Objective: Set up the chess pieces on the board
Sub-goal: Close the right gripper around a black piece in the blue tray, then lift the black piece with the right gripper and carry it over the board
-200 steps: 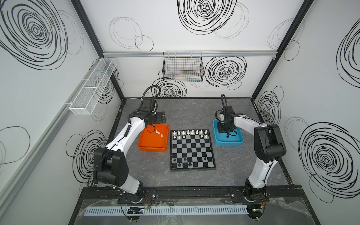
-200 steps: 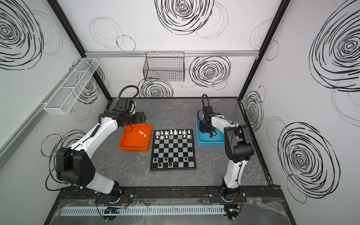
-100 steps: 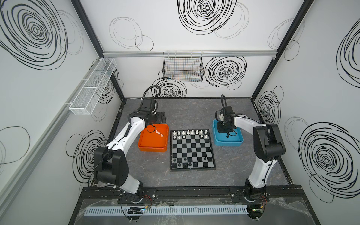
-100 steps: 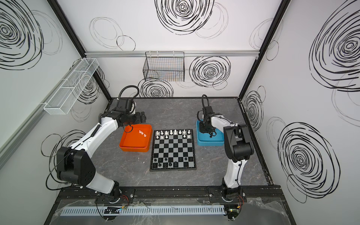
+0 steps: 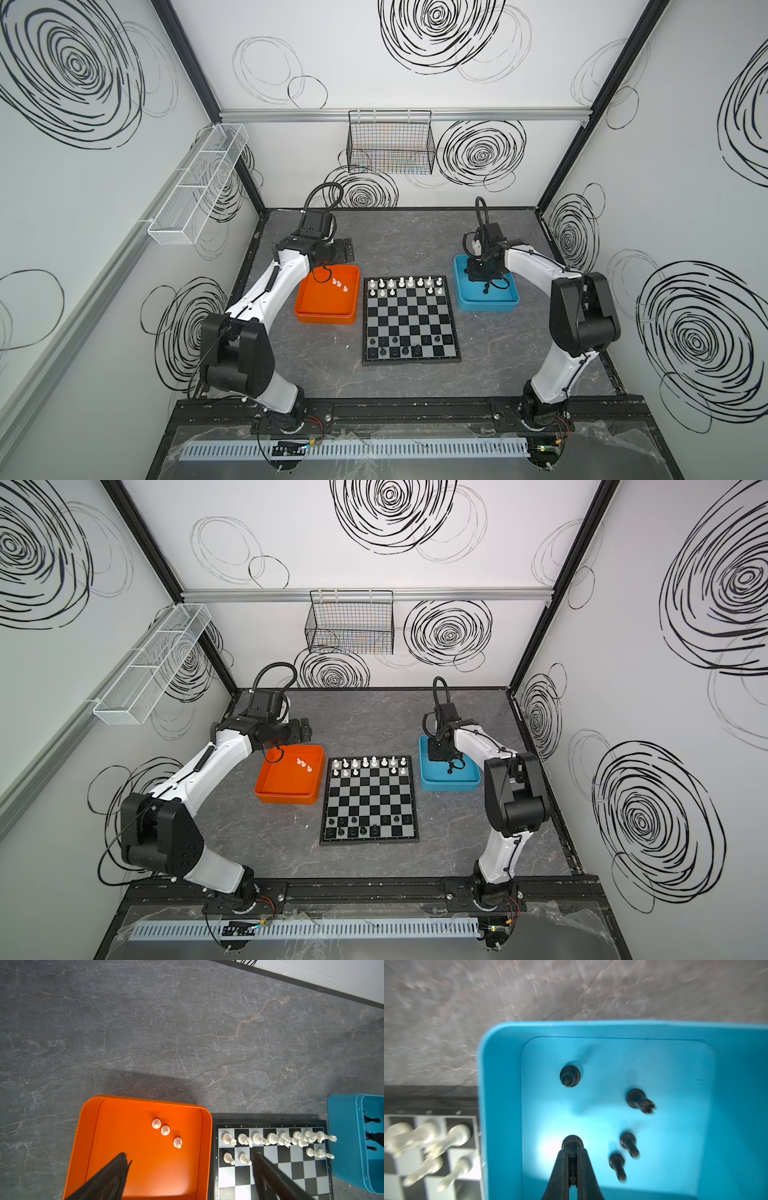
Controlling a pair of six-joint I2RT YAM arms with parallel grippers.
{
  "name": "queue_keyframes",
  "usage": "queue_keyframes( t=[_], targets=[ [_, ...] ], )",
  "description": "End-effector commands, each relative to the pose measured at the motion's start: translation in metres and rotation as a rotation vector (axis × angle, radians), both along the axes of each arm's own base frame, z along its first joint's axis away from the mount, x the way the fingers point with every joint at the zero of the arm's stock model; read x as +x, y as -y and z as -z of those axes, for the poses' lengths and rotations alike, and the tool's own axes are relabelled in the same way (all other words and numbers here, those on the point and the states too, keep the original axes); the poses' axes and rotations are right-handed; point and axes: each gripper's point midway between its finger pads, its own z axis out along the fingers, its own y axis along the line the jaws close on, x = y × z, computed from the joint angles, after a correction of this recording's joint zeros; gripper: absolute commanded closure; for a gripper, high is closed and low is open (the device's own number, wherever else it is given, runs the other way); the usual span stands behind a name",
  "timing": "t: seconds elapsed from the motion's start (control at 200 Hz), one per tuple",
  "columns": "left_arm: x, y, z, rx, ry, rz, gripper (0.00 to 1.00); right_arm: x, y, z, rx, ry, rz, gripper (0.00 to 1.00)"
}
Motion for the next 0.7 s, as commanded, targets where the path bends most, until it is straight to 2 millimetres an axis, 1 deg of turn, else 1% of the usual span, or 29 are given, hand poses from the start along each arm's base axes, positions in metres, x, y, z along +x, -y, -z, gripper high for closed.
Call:
queue_keyframes(
  t=[0.0, 0.065, 0.145, 0.245, 0.32, 0.405, 0.47, 0.59, 0.64, 0.695],
  targets=[
    [0.001, 0.000, -0.005, -0.029, 0.024, -0.009, 0.04, -0.018, -0.002, -0.035, -0.031, 0.036, -0.019, 0.97],
    [0.000, 0.001, -0.005, -0.035, 0.021, -0.007, 0.04, -0.030, -0.012, -0.048, -0.033, 0.049, -0.047, 0.97],
    [-0.003, -0.001, -0.005, -0.037, 0.022, -0.012, 0.04, -0.052, -0.030, -0.056, -0.034, 0.053, -0.088, 0.97],
    [-0.009, -0.003, -0.006, -0.035, 0.023, -0.018, 0.04, -0.084, -0.055, -0.058, -0.004, 0.042, -0.122, 0.97],
    [-0.016, -0.005, -0.002, -0.028, 0.016, -0.023, 0.04, -0.109, -0.075, -0.059, 0.026, 0.041, -0.152, 0.97],
    [-0.024, -0.008, 0.004, -0.021, 0.006, -0.027, 0.04, -0.134, -0.096, -0.058, 0.058, 0.037, -0.174, 0.97],
    [-0.030, -0.010, 0.010, -0.015, 0.001, -0.027, 0.04, -0.151, -0.107, -0.057, 0.067, 0.037, -0.188, 0.96],
    [-0.039, -0.014, 0.025, 0.002, 0.000, -0.027, 0.04, -0.176, -0.120, -0.050, 0.063, 0.035, -0.207, 0.96],
    [-0.041, -0.014, 0.033, 0.007, -0.002, -0.022, 0.04, -0.186, -0.125, -0.045, 0.066, 0.035, -0.219, 0.96],
    [-0.042, -0.012, 0.041, 0.011, 0.004, 0.006, 0.04, -0.195, -0.126, -0.038, 0.060, 0.027, -0.226, 0.96]
  ],
)
